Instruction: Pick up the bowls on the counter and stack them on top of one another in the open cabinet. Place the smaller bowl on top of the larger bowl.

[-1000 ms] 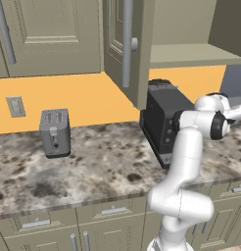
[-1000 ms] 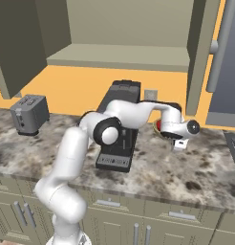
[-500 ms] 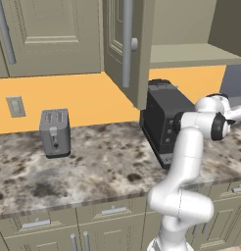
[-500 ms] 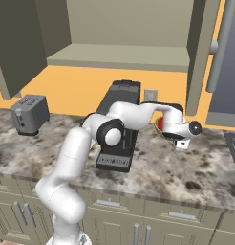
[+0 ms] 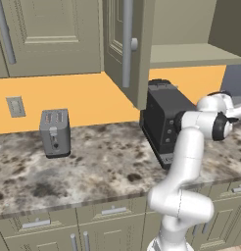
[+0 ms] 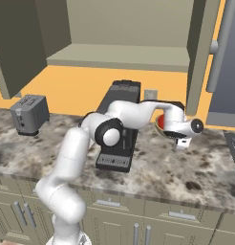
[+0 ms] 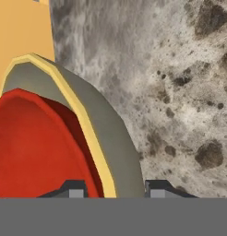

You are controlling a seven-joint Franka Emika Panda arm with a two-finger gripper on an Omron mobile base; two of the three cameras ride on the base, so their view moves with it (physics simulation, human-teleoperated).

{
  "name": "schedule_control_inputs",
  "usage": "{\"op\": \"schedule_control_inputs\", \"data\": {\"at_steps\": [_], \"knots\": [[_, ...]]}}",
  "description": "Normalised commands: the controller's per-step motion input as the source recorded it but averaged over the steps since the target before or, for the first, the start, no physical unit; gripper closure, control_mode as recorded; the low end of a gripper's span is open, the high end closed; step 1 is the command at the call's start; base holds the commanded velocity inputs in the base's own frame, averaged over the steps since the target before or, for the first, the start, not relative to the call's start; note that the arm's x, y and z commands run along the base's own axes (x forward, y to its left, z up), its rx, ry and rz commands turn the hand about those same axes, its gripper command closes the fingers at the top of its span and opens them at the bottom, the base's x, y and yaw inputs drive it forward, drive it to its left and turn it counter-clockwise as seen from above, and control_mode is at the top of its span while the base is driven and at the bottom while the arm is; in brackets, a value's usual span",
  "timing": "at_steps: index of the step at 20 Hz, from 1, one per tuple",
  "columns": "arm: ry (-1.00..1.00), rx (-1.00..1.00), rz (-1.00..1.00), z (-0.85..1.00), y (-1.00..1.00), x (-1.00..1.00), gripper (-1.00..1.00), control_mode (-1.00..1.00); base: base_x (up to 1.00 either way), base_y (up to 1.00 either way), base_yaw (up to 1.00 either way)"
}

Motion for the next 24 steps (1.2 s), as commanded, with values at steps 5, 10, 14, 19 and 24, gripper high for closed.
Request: {"op": "schedule_control_inputs", "data": {"at_steps": [5, 10, 14, 19, 24], "knots": [[0.00, 0.01, 0.00, 0.35, 0.00, -0.15, 1.00, -1.00, 0.00, 0.00, 0.00], [0.00, 0.00, 0.00, 0.32, 0.00, -0.22, 1.00, -1.00, 0.00, 0.00, 0.00], [0.00, 0.00, 0.00, 0.26, 0.03, -0.28, 1.00, -1.00, 0.00, 0.00, 0.00], [0.00, 0.00, 0.01, 0.21, 0.06, -0.37, 1.00, -1.00, 0.00, 0.00, 0.00], [0.00, 0.00, 0.02, 0.07, 0.14, -0.43, 1.00, -1.00, 0.00, 0.00, 0.00]]}}
